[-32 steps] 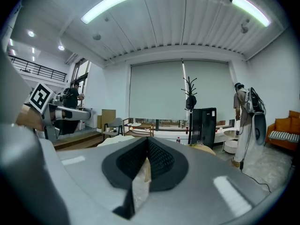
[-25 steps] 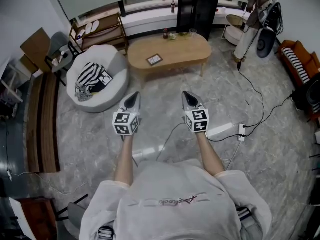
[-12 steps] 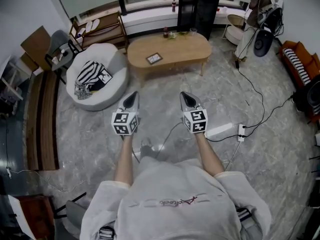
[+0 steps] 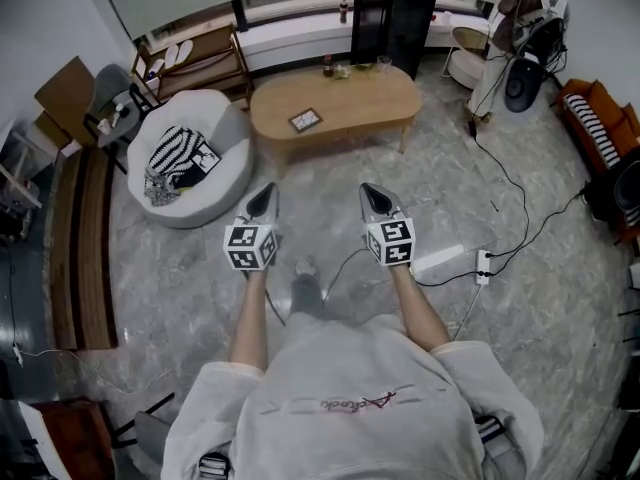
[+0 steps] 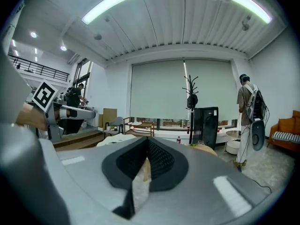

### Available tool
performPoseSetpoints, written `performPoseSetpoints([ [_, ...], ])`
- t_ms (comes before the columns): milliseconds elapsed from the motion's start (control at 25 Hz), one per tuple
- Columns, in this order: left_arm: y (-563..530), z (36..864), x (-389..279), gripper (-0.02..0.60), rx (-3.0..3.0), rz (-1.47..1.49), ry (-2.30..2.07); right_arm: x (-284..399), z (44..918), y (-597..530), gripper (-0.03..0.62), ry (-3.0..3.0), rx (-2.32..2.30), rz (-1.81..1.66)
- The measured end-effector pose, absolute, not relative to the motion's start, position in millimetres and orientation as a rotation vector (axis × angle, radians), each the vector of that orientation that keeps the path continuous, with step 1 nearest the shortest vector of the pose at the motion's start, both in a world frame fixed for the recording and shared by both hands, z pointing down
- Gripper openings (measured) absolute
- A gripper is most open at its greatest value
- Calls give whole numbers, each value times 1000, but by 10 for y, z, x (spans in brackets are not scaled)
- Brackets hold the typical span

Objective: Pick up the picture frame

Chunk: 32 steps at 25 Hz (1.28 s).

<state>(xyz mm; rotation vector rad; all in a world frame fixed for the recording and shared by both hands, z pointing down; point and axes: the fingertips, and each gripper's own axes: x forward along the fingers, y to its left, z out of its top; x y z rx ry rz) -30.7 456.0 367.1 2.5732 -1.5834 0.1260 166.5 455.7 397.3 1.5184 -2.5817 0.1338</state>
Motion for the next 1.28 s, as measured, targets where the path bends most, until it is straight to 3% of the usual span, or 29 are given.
performPoseSetpoints([
  [680,3093,3745,-516,0,2570,126,-1531,1440,3992,3136,6,-2540,1520,145],
  [1280,1794,3770,-1086,0,2536,152,-1510,804,3990,1834,6,-2530,1482,181],
])
